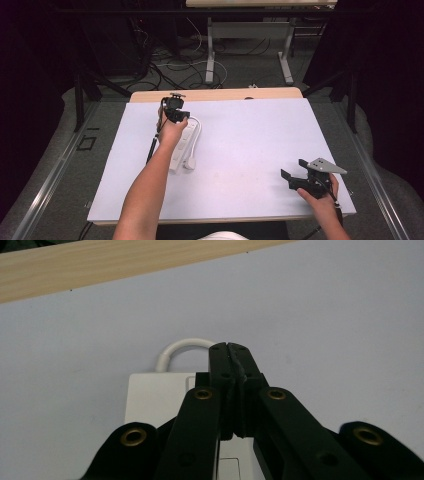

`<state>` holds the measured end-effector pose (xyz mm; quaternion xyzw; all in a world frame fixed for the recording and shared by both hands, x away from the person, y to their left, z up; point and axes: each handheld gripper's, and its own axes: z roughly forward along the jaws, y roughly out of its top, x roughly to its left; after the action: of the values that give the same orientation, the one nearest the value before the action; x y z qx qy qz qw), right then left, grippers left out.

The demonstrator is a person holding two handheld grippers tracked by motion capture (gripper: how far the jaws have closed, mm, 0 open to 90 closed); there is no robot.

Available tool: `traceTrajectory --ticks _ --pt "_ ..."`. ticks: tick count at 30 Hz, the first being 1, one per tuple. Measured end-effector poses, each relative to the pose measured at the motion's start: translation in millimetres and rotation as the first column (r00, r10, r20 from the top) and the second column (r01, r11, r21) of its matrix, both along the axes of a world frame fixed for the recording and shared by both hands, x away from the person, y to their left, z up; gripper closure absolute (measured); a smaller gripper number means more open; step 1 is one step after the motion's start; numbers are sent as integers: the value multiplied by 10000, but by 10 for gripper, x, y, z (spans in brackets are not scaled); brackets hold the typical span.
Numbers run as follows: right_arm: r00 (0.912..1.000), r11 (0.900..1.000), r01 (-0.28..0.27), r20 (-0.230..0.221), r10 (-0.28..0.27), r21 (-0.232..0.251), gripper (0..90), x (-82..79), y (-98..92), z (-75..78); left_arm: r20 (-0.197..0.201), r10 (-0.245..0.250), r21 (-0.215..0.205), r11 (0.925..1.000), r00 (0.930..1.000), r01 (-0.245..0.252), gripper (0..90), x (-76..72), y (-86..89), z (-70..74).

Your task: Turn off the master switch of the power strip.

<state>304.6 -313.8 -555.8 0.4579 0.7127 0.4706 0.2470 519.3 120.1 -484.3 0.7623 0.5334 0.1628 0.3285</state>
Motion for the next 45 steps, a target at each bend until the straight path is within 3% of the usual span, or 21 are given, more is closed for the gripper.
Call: traceTrajectory --ticks 18,23,33,39,45 --pt "10000 10000 23 -24 -23 23 166 -1 -4 -5 -708 169 406 9991 9974 -140 900 109 -60 -234" --pt "9999 9998 145 82 -146 166 166 1 8 -14 -756 287 370 9990 9967 -259 900 128 -55 -276" --pt "10000 10000 -58 -68 58 -26 166 -3 -6 -4 -800 169 694 9975 9967 -113 900 153 -77 -364" --pt "10000 9999 19 7 -20 152 166 -2 8 -15 -893 346 556 9980 9954 -297 900 143 -97 -381" --pt "9999 10000 -97 -74 97 -22 166 -12 3 2 -892 189 668 9977 9958 -129 900 150 -94 -381"
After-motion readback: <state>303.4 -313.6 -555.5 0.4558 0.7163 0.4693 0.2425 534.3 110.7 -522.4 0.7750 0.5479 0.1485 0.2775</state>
